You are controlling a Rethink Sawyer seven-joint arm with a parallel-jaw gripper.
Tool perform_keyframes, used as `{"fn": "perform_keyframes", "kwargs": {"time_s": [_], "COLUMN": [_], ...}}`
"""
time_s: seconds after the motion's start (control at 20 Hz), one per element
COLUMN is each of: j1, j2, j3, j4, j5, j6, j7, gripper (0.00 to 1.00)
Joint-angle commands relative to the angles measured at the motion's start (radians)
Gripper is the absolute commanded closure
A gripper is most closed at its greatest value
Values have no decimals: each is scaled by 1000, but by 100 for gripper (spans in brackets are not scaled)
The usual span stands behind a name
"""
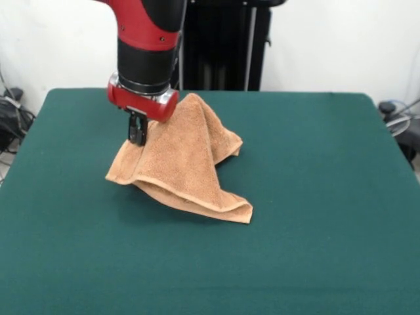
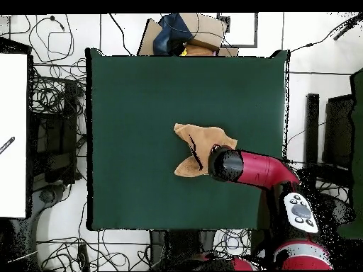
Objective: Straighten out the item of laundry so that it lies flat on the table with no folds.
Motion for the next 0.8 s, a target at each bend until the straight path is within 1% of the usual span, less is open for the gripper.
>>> {"fn": "perform_keyframes", "kwargs": {"time_s": [0.05,0.3,0.6,0.8], "j1": [14,66,116,173], "j2": [46,62,73,80], "j3": [70,47,26,-3], "j4": [112,114,119,122], "j5": [76,133,191,235], "j6": [-15,-33,-36,-49], "j7": [175,245,269,304], "gripper": [100,100,100,100]}}
